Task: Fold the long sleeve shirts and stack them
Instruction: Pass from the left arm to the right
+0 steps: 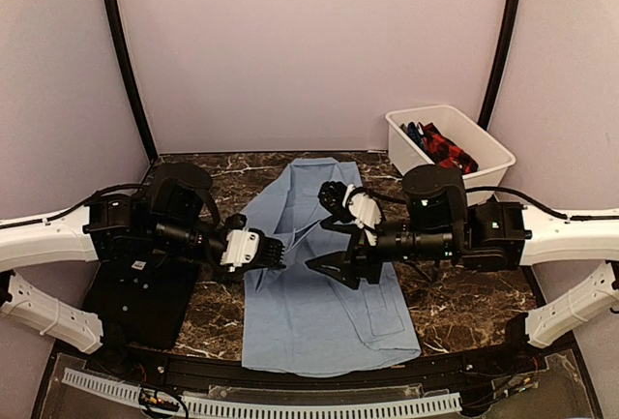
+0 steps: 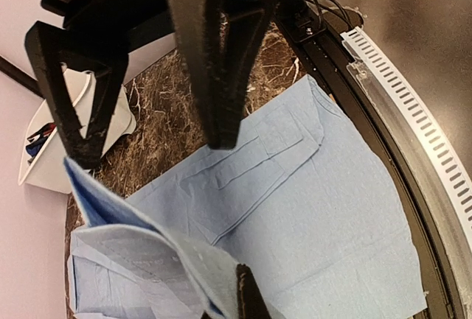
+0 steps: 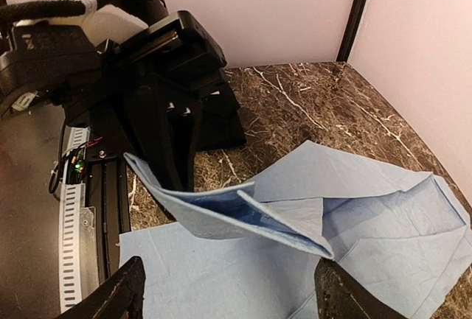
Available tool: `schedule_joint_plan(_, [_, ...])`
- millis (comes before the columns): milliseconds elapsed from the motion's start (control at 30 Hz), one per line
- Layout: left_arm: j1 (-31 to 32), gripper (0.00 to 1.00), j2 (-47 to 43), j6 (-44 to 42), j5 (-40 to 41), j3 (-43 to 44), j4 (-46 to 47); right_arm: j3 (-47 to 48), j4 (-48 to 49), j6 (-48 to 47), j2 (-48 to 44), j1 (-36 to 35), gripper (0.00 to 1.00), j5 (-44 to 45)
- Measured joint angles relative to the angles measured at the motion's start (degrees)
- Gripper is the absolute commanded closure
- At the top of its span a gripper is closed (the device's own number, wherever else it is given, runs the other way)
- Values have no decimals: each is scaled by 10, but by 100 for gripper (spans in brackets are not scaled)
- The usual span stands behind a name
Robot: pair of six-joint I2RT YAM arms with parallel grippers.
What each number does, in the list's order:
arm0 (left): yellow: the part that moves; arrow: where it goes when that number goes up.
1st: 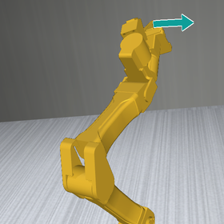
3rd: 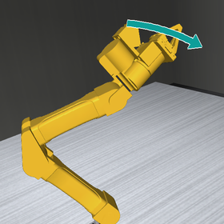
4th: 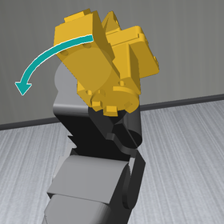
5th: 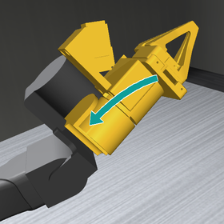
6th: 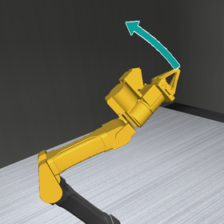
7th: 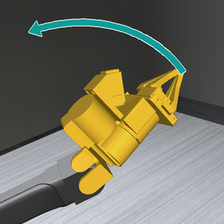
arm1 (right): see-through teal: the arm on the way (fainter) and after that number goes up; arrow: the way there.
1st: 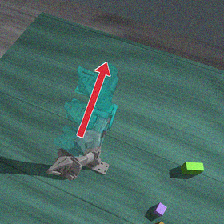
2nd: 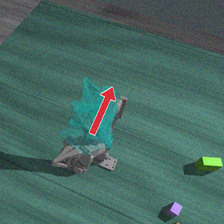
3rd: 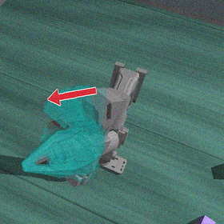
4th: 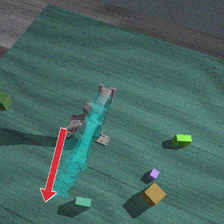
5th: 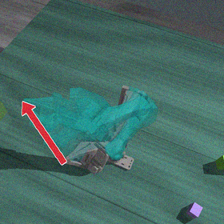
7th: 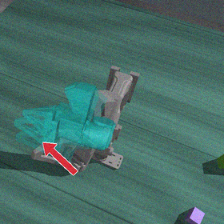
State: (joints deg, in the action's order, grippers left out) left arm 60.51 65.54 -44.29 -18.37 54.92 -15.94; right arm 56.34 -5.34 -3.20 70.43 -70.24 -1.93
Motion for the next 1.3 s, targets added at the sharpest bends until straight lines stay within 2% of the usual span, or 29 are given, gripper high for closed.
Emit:
schedule_joint_plan(300, [16, 100, 21, -64, 16, 0, -15, 29, -9, -57, 14, -16, 23, 48])
schedule_joint_plan(800, [18, 99, 23, -94, 17, 0, -17, 59, -16, -103, 94, -48, 26, 41])
schedule_joint_plan(933, [18, 99, 23, -95, 19, 0, -17, 59, -15, -105, 96, -48, 33, 38])
schedule_joint_plan(1067, [18, 99, 23, -95, 24, -1, -13, 59, -15, -100, 96, -48, 45, 33])
schedule_joint_plan(1167, [18, 98, 22, -95, 26, -7, -6, 59, -11, -93, 96, -48, 57, 32])
schedule_joint_plan(1300, [18, 98, 22, -95, 26, -9, -3, 59, -9, -81, 96, -48, 78, 34])
